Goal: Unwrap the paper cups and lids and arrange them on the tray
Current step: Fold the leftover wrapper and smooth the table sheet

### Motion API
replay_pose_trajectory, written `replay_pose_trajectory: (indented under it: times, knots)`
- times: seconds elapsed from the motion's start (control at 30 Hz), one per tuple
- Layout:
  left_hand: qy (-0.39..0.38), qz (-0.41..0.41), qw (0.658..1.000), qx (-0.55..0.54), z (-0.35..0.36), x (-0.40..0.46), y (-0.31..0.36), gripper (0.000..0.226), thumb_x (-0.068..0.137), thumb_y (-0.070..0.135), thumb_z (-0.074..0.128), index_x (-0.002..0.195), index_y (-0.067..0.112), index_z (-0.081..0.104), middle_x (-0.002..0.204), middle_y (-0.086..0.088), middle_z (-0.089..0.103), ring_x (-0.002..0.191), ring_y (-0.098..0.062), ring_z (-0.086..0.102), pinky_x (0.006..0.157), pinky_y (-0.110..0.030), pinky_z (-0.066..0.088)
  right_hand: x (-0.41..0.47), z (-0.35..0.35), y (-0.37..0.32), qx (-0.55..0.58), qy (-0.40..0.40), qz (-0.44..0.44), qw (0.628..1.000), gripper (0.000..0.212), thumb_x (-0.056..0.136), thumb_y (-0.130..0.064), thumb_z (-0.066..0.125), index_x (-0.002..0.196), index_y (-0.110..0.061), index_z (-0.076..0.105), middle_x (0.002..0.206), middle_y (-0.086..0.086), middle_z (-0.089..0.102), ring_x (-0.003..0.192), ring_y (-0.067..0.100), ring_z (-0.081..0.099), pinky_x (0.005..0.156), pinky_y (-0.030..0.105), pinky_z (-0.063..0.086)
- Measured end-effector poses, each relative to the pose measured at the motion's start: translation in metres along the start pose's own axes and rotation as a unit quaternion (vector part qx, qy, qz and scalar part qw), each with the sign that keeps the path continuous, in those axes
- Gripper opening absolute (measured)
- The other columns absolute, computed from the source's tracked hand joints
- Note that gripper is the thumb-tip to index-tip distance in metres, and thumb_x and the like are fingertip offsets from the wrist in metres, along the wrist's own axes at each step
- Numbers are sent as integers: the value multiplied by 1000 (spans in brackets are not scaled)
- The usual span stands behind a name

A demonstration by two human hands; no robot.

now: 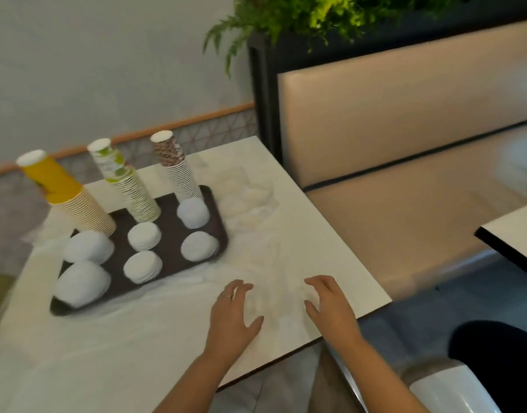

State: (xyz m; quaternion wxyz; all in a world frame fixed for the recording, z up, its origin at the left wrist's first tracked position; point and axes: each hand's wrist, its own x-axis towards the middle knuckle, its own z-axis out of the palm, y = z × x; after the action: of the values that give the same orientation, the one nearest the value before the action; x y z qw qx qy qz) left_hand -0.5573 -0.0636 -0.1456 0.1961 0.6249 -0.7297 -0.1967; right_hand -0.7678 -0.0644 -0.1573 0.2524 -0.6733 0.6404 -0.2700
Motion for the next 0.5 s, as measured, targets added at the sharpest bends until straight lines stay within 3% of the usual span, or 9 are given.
replay_pose_trajectory:
  times: [0.1,0.2,0.27,0.33,0.43,0.5]
  knots:
    - [-104,-82,987,87,-7,-8,-34,98,76,57,66,150,24,11,158,-1,-4,146,-23,0,117,-41,14,12,24,-19,-11,-80,52,995,59,96,-24,52,147,-15,24,148,7,25,133,22,29,105,24,29]
    - [-157,-124,972,119,-11,-10,-58,105,78,66,57,150,27,-8,156,2,-23,145,-23,-16,117,-44,3,23,46,-39,-16,-122,93,988,76,96,-31,51,151,-16,1,154,7,10,139,25,13,110,28,20]
    - [-137,-112,976,126,-12,-8,-68,97,80,67,52,151,26,0,158,2,-17,146,-21,-11,117,-40,5,28,58,-50,-12,-116,96,988,82,95,-33,53,150,-15,-5,153,10,11,139,26,14,111,28,16]
    - [-85,-84,986,113,-10,-6,-78,80,83,63,53,146,26,21,159,2,0,147,-19,1,116,-34,11,35,70,-60,3,-101,99,990,85,93,-31,57,151,-18,-4,146,14,20,133,27,25,110,29,20]
    - [-22,-34,997,71,-9,-3,-88,48,85,45,62,127,25,47,154,1,22,140,-21,23,111,-28,20,42,83,-72,38,-77,100,991,85,90,-20,63,151,-26,4,127,13,35,100,20,46,88,19,38]
    - [-17,-17,998,61,-10,-1,-93,34,89,37,59,118,21,52,150,0,30,134,-22,29,108,-28,25,46,91,-80,47,-84,98,991,79,89,-11,61,150,-27,13,126,13,38,95,20,49,81,16,38]
